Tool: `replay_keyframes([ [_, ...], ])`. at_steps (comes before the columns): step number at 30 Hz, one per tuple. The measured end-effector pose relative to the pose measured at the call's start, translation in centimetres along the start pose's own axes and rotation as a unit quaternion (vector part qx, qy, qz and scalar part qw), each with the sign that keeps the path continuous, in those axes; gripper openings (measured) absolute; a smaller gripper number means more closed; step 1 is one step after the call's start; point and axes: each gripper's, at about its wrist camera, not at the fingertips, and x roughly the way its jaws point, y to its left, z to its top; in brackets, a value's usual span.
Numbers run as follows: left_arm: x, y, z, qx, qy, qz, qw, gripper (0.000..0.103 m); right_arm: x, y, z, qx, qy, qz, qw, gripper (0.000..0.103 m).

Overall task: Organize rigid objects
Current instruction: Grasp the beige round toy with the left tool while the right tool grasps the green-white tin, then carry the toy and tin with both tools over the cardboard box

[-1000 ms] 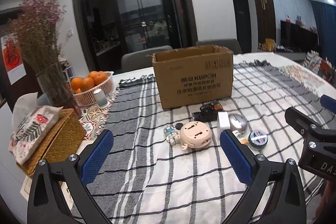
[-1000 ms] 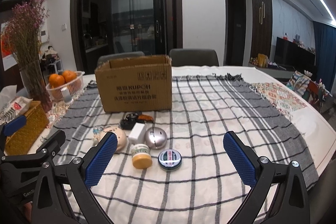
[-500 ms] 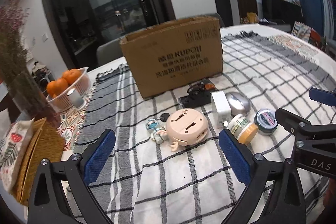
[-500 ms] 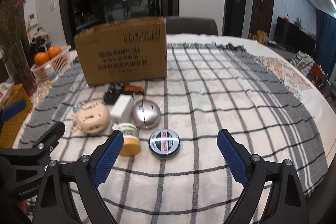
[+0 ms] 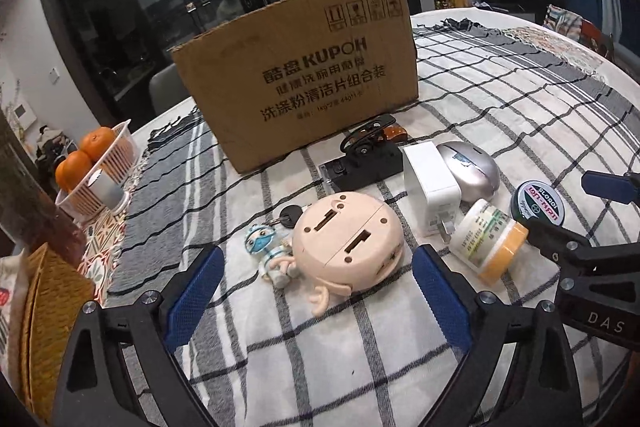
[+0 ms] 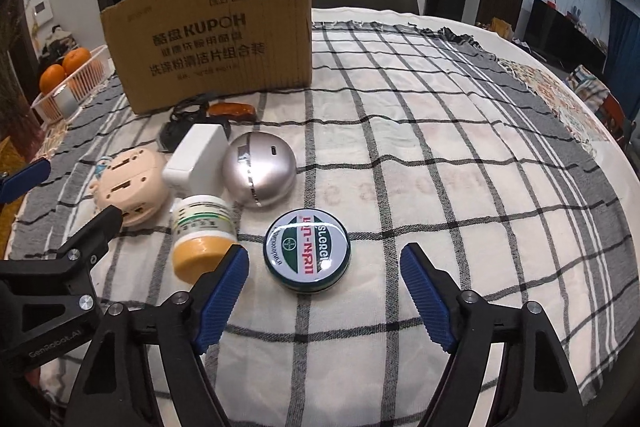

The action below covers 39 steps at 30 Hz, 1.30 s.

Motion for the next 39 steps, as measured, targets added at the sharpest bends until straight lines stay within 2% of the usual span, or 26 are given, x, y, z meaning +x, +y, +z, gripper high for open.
replay_keyframes([
  [7, 1.4, -0.1, 0.7, 0.017, -0.001, -0.015, 0.9997, 0.096, 1.0, 0.5, 0.6, -0.01, 0.008, 0.0, 1.0, 0.074],
  [11, 2.2, -0.4, 0.8, 0.03, 0.009, -0.045, 0.9985, 0.09, 1.2, 0.6, 0.8, -0.011, 0.009, 0.001, 1.0, 0.069],
  [18, 3.4, -1.1, 0.9, 0.054, 0.019, -0.067, 0.9961, 0.087, 1.8, 0.7, 0.8, -0.018, 0.016, 0.004, 1.0, 0.059],
  [23, 4.4, -1.3, 0.9, 0.05, 0.03, -0.07, 0.9958, 0.087, 2.1, 0.8, 0.8, -0.021, 0.016, 0.007, 1.0, 0.053],
  [28, 5.1, -1.4, 0.7, 0.044, 0.034, -0.064, 0.9964, 0.088, 2.2, 0.9, 0.9, -0.022, 0.015, 0.005, 1.0, 0.053],
  [33, 5.6, -1.0, 0.9, 0.023, 0.036, -0.081, 0.9958, 0.088, 2.4, 0.7, 1.0, -0.022, 0.014, 0.004, 1.0, 0.053],
  [36, 5.8, -0.9, 0.9, 0.011, 0.037, -0.087, 0.9955, 0.085, 2.7, 0.5, 1.2, -0.015, 0.017, 0.007, 1.0, 0.053],
  [37, 5.7, -0.9, 0.9, 0.011, 0.035, -0.084, 0.9958, 0.077, 2.7, 0.4, 1.2, -0.013, 0.017, 0.009, 1.0, 0.053],
  [39, 5.6, -0.9, 0.9, 0.011, 0.032, -0.082, 0.996, 0.074, 2.8, 0.5, 1.2, -0.014, 0.016, 0.01, 1.0, 0.053],
])
